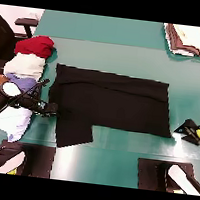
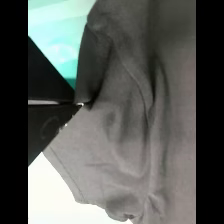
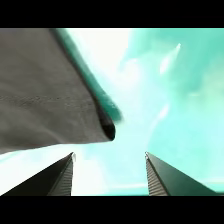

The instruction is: Fold the shirts.

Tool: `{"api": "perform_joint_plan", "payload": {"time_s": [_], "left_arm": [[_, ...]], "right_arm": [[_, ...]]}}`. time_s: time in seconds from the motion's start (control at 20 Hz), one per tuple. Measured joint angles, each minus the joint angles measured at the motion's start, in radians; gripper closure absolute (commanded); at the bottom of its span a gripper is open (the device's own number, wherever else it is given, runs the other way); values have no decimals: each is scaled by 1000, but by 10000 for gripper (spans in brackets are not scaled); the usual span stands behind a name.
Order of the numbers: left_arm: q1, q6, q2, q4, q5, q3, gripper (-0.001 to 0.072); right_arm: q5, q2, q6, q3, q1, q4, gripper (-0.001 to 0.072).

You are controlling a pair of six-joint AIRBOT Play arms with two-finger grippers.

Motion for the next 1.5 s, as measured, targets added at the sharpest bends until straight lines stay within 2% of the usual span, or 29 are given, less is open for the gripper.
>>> {"api": "perform_joint_plan", "payload": {"time_s": [0.1, 0.15, 0.2, 0.25, 0.35, 0.4, 0.65, 0.9, 1.0, 1.2, 1.5], "left_arm": [[0, 2, 0, 0, 0, 3, 681], [0, 3, 0, 0, 1, 3, 682], [0, 3, 0, 0, 3, 4, 682], [0, 3, 0, 0, 4, 5, 682], [0, 3, 0, 1, 5, 5, 683], [0, 3, 0, 4, 3, 7, 683], [0, -18, 76, 49, -55, 28, 684], [0, -87, 248, 98, -220, 50, 683], [0, -105, 273, 105, -248, 84, 683], [0, -108, 219, 111, -145, 183, 683], [0, -10, -121, 114, 79, 424, 681]], "right_arm": [[-57, 0, -10, -72, -16, 39, 231], [-84, 0, -13, -97, -15, 63, 279], [-115, 0, -14, -116, -5, 85, 282], [-132, 0, -15, -127, 10, 105, 322], [-174, -9, -18, -134, 54, 130, 617], [-196, -17, -19, -129, 80, 135, 697], [-157, 1, -27, -58, 208, 72, 697], [0, 174, -18, 18, 246, -80, 697], [41, 217, -16, 66, 247, -114, 698], [20, 164, 2, 191, 295, -137, 698], [-109, -141, 21, 438, 406, -100, 697]]}}
